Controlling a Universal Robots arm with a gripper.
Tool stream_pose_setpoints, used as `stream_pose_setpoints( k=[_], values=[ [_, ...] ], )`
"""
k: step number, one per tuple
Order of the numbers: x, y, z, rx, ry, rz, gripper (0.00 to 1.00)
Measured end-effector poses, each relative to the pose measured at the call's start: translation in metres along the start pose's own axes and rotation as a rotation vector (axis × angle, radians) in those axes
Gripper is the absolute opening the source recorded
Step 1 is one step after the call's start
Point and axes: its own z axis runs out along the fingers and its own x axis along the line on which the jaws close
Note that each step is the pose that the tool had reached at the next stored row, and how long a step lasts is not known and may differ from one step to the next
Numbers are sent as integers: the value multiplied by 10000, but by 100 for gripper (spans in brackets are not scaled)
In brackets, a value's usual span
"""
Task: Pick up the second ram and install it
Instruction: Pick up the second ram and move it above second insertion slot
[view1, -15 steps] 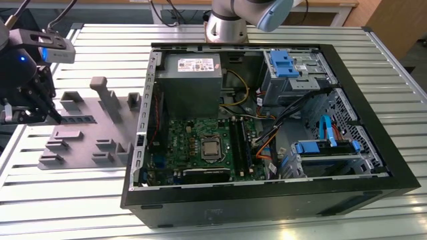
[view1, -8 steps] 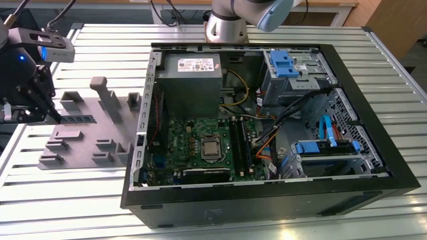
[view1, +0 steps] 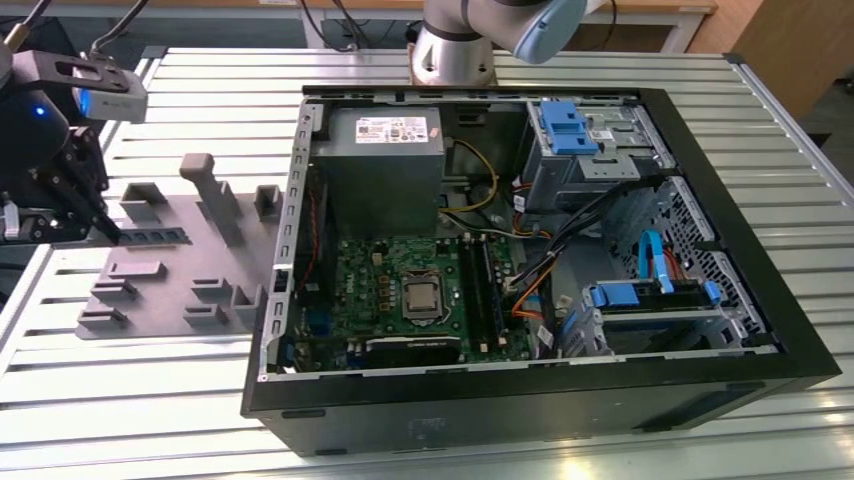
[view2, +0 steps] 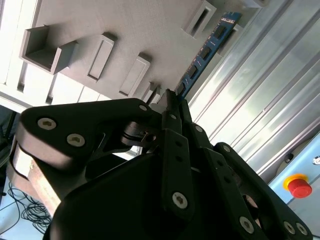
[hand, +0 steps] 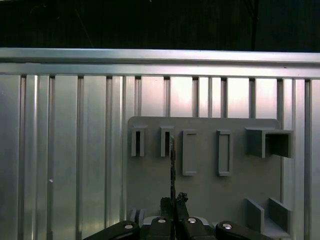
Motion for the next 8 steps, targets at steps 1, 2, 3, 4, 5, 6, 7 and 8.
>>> stream_pose_setpoints(
  k=[1,2,3,4,5,6,7,8],
  values=[
    [0,0,-3,1,0,0,14],
    [0,0,-6,1,0,0,14],
    [0,0,-8,0,0,0,14],
    [0,0,-10,0,0,0,14],
    [0,0,-12,1,0,0,14],
    [0,0,-15,0,0,0,14],
    [0,0,-21,-2,1,0,14],
    [0,0,-26,-2,2,0,14]
  ],
)
